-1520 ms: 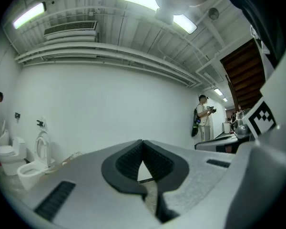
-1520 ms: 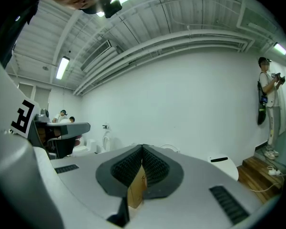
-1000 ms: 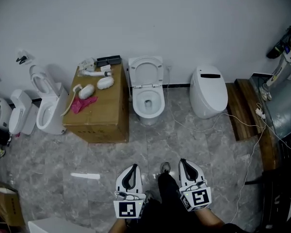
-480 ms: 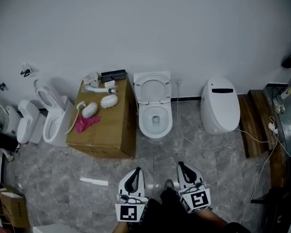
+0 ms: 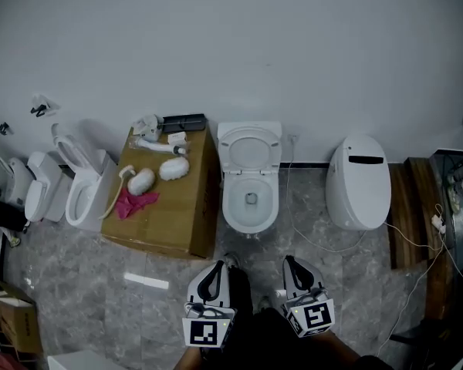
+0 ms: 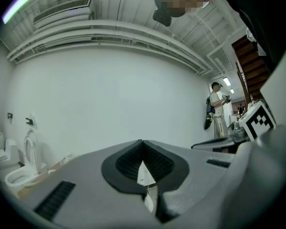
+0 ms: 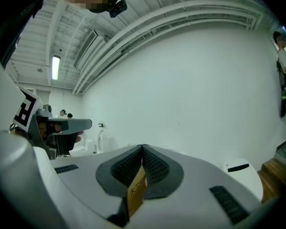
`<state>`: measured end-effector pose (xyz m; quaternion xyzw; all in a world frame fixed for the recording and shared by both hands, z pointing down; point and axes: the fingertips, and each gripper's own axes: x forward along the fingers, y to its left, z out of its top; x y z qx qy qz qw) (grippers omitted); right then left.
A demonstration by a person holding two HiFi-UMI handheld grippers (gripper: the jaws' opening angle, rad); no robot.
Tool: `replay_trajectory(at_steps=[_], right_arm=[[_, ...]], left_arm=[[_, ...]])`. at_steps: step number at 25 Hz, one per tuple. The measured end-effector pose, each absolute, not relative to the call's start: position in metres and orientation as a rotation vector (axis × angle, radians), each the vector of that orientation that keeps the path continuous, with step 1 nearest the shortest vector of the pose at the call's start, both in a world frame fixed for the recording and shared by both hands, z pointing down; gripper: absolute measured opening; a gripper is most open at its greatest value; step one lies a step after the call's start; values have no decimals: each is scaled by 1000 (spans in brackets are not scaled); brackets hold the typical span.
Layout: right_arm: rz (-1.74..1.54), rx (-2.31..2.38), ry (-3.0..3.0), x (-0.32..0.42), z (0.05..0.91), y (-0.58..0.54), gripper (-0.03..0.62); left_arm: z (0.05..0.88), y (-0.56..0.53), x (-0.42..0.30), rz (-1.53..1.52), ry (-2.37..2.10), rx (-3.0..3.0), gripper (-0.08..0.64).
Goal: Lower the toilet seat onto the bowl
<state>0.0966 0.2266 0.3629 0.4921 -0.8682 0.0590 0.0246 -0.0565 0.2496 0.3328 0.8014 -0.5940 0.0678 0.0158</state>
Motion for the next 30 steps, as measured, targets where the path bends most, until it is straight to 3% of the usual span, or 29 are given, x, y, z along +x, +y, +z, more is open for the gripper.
replay_trajectory(at_steps=[3, 16, 30], right_arm=[[200, 1534, -2664, 90, 372, 182, 26], [220, 1495, -2604, 20, 383, -26, 26], [245, 1307, -2483, 59, 440, -199, 29]], left_arm=[[327, 197, -62, 126, -1827, 2522, 9], [362, -32, -136, 317, -1658, 2515, 9], [434, -189, -117, 602, -1406, 2694, 9]])
